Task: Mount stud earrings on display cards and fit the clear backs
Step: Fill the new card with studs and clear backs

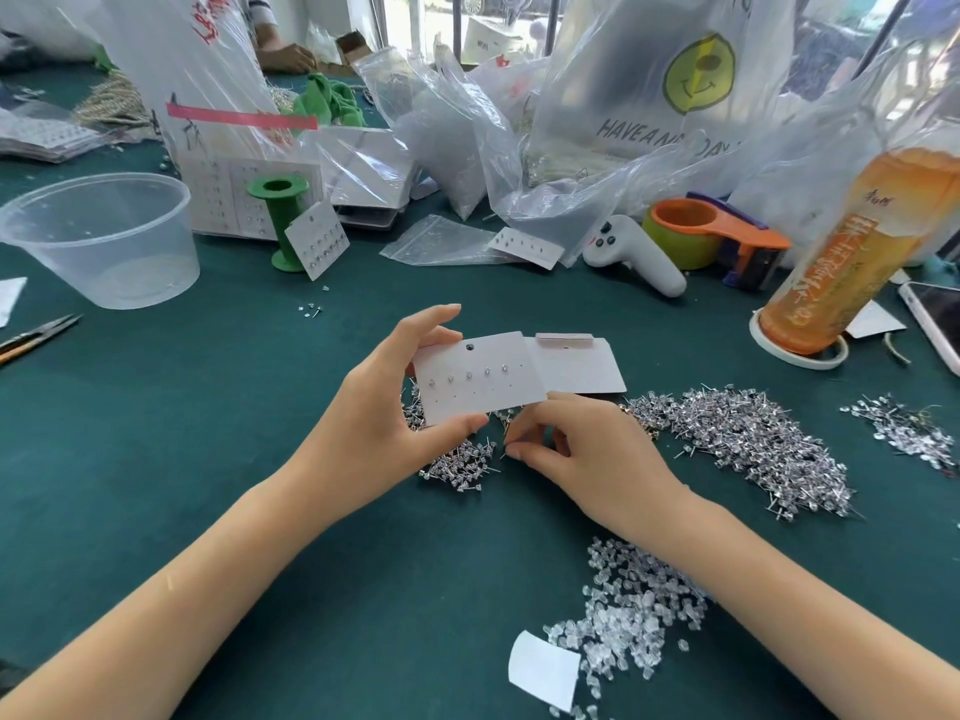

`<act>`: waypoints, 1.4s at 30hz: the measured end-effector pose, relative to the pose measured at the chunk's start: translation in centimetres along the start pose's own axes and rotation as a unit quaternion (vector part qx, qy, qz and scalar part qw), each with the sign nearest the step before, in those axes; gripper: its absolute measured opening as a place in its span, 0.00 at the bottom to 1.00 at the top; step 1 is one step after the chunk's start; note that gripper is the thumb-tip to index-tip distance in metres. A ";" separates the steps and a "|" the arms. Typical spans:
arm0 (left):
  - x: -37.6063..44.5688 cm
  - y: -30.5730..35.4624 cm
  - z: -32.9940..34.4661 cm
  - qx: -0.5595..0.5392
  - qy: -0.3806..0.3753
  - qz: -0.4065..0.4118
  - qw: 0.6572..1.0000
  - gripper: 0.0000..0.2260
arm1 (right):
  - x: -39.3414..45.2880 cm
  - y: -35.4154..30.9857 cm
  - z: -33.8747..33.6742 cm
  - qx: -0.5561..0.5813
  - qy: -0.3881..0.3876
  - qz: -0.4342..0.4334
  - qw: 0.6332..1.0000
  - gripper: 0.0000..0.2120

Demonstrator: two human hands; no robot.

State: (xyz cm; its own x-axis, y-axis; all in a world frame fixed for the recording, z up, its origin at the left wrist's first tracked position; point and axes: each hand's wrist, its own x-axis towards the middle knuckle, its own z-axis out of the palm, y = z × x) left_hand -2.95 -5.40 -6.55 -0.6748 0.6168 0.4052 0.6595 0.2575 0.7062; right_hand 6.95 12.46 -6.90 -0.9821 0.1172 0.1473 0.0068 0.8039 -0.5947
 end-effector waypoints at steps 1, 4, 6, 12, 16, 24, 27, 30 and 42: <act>0.0 0.0 0.0 0.000 0.000 -0.002 1.000 0.36 | -0.2 -0.1 -0.2 -0.008 -0.005 -0.013 1.000 0.02; 0.0 0.0 0.0 -0.004 -0.002 -0.011 1.000 0.36 | -1.3 -0.4 -1.3 -0.009 -0.010 -0.050 0.999 0.03; 0.0 0.1 0.1 -0.010 -0.016 -0.014 1.000 0.36 | -2.3 -0.5 -2.6 0.038 0.033 -0.056 0.997 0.05; -0.6 1.5 1.7 -0.013 -0.088 -0.001 0.996 0.35 | -3.7 0.9 -6.5 0.103 0.155 0.001 0.983 0.09; -0.9 2.9 2.9 -0.018 -0.126 0.011 0.992 0.36 | -4.8 1.6 -7.3 0.095 0.160 0.015 0.982 0.09; -0.2 5.3 4.5 -0.019 -0.161 0.019 0.987 0.36 | -6.7 3.0 -7.9 0.139 0.147 0.035 0.979 0.09; 0.3 6.0 5.2 -0.030 -0.171 0.026 0.984 0.35 | -7.5 3.4 -8.3 0.137 0.162 0.036 0.977 0.09; 0.8 6.8 5.9 -0.038 -0.177 0.037 0.983 0.34 | -8.1 3.7 -8.8 0.130 0.184 0.027 0.974 0.10; 2.1 8.6 8.1 -0.055 -0.184 0.063 0.979 0.36 | -9.5 5.2 -9.9 0.091 0.190 0.016 0.977 0.07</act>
State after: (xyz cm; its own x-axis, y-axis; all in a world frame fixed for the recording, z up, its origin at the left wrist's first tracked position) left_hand 4.00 4.11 -4.39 -0.4127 0.8697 0.2706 0.6766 0.0938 0.7304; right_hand 18.18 21.36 -3.56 -0.8414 0.3763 0.3880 -0.0309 0.6831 -0.7297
